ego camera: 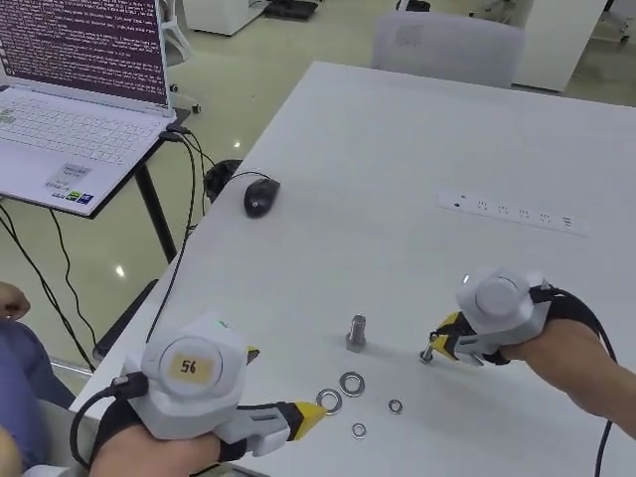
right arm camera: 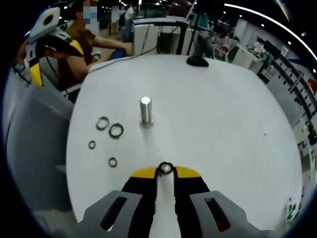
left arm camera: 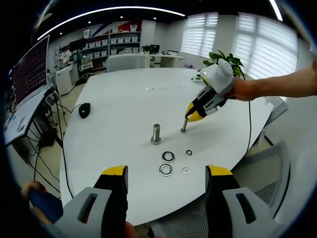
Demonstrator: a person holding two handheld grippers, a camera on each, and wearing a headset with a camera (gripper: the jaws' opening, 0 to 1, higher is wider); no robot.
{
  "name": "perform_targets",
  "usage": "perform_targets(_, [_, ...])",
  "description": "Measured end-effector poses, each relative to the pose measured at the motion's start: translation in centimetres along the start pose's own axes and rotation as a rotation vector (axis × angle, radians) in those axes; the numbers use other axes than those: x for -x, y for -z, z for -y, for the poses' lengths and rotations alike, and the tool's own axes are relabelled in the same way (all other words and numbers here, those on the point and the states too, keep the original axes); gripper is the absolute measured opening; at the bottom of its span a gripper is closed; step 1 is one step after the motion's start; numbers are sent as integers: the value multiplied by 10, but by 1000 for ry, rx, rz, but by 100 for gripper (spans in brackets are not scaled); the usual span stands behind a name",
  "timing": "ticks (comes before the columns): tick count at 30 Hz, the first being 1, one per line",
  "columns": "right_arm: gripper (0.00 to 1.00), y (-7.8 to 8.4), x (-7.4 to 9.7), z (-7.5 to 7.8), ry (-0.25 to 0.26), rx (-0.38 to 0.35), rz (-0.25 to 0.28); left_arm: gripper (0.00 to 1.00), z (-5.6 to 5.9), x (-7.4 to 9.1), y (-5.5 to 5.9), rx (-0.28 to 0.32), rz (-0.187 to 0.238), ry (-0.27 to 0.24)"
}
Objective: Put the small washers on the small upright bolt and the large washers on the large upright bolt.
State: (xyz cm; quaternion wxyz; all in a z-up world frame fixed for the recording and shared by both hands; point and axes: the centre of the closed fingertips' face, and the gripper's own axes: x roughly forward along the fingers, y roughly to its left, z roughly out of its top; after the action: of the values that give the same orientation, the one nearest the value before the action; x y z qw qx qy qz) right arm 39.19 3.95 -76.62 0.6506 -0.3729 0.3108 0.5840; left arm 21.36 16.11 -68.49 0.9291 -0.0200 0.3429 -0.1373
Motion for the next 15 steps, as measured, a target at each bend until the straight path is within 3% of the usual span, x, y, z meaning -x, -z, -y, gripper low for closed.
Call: perform_targets(15, [13,-1,-1,0,-6,11,-17,63,0,-1,0,-1,-3,1])
